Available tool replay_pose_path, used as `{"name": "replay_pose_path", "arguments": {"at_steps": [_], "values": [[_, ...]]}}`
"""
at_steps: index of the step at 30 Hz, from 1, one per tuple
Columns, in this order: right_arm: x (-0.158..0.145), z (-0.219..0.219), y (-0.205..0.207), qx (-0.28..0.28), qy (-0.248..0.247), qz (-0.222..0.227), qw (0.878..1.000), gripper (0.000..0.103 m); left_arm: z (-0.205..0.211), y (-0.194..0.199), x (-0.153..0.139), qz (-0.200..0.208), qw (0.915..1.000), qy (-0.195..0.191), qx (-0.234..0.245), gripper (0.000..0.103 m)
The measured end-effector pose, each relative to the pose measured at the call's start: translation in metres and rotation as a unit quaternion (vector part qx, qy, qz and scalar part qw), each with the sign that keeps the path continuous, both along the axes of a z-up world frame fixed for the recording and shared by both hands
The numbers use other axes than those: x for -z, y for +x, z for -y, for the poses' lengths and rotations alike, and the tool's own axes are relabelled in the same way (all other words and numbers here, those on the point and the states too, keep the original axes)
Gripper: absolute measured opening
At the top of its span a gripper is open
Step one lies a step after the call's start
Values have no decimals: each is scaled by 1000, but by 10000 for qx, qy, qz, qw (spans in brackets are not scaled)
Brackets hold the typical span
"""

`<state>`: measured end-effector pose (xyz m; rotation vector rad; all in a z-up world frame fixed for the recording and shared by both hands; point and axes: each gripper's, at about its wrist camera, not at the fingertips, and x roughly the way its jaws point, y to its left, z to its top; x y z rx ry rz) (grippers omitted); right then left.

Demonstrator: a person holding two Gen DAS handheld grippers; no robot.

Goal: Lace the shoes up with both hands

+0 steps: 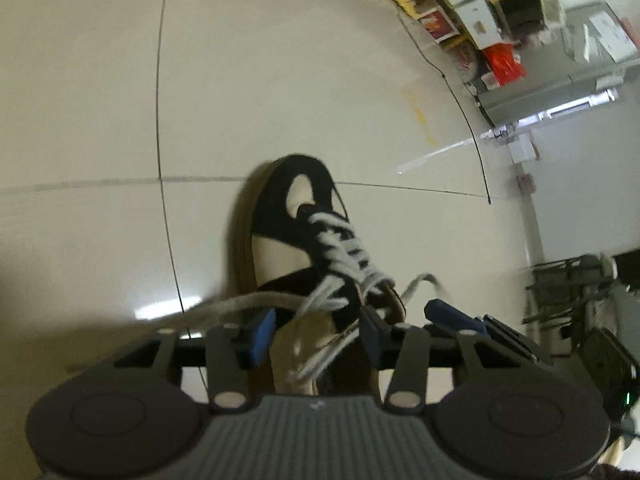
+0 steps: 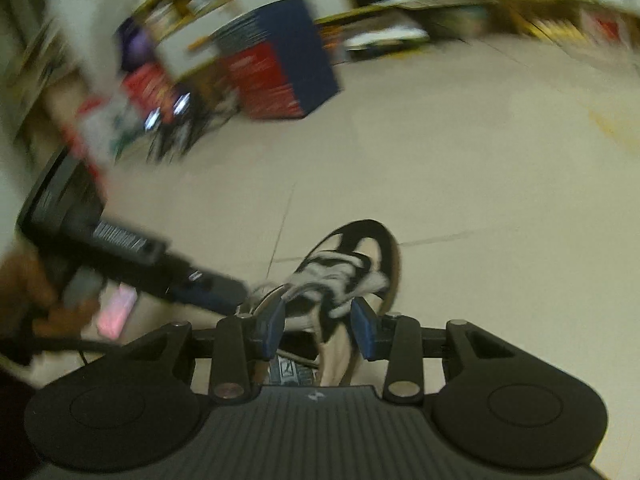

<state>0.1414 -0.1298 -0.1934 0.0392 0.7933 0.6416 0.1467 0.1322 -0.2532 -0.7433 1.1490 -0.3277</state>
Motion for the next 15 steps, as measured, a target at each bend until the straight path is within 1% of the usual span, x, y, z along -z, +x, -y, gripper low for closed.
{"name": "replay_pose_path", "arguments": {"at_steps": [1,3,4,6,7,8,12,15], "values": [[0,-9,-3,-236,-239,176,9993,41,1,0,3,-28,10000,-86,1,34],[2,-19,-9,-645,-664,473,9946,40,2,0,8,-67,9996,-263,15,29],[2,-25,-12,-850,-881,617,9906,40,3,1,10,-78,9993,-362,26,23],[4,-36,-16,-1202,-1263,877,9808,39,5,2,9,-31,9992,-393,77,18],[6,-39,-18,-1331,-1408,971,9762,39,6,2,7,5,9992,-393,112,8],[7,-43,-20,-1458,-1551,1075,9712,39,6,3,6,35,9989,-440,147,3],[15,-57,-28,-1947,-2059,1512,9470,38,4,5,-1,105,9977,-653,115,3],[21,-65,-31,-2278,-2441,1742,9264,35,0,7,-1,84,9958,-907,-44,3]]}}
